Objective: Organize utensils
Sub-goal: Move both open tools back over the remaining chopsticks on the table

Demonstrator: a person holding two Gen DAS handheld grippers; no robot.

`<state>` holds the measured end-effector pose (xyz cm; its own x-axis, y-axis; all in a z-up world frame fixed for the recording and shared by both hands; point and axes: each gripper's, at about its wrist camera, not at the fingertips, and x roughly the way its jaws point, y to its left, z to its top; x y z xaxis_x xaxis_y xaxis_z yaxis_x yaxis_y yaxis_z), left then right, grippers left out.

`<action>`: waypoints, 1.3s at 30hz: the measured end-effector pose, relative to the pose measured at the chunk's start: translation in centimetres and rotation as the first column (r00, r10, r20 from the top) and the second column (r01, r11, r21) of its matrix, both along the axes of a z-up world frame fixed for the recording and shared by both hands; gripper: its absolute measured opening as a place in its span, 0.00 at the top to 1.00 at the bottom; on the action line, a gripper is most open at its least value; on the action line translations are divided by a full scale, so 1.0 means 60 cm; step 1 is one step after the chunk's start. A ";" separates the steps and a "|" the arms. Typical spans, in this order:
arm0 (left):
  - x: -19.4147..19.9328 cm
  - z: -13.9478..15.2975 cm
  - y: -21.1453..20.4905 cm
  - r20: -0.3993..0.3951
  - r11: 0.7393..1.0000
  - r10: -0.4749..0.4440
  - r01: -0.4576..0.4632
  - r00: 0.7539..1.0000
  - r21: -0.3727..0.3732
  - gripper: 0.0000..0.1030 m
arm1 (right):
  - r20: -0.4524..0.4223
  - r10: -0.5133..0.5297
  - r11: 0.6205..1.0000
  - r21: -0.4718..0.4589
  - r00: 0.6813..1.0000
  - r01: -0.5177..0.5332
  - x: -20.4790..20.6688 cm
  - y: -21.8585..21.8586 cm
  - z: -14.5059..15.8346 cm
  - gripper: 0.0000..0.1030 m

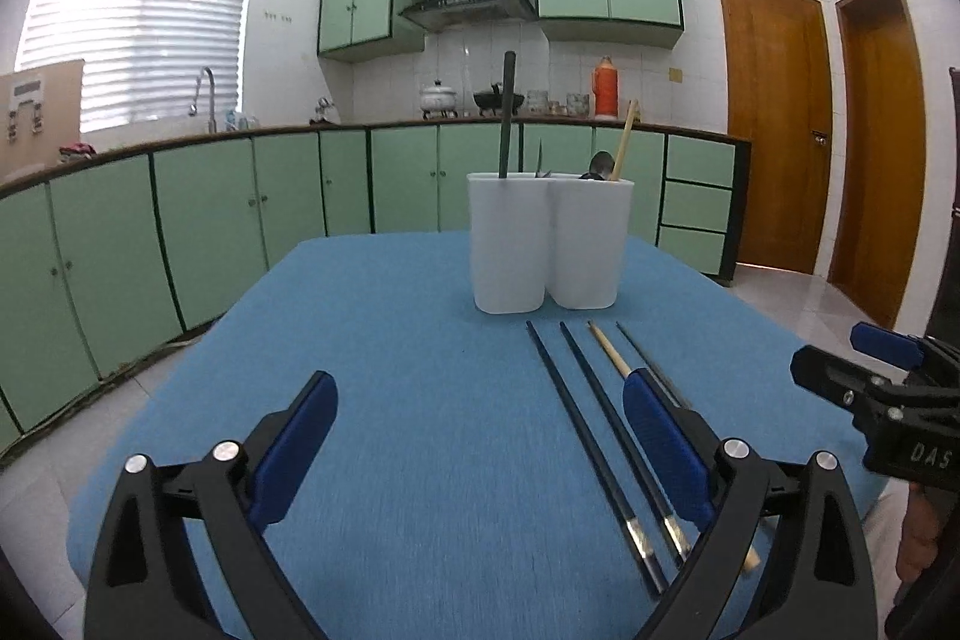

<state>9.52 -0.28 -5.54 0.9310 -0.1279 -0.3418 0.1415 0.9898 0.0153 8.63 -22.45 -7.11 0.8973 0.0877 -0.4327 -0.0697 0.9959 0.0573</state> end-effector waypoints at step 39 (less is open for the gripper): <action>-0.095 -0.084 -0.009 -0.009 1.000 -0.002 0.002 1.000 -0.019 0.21 | 0.044 0.034 0.993 -0.111 0.998 -0.029 -0.088 0.089 -0.106 0.91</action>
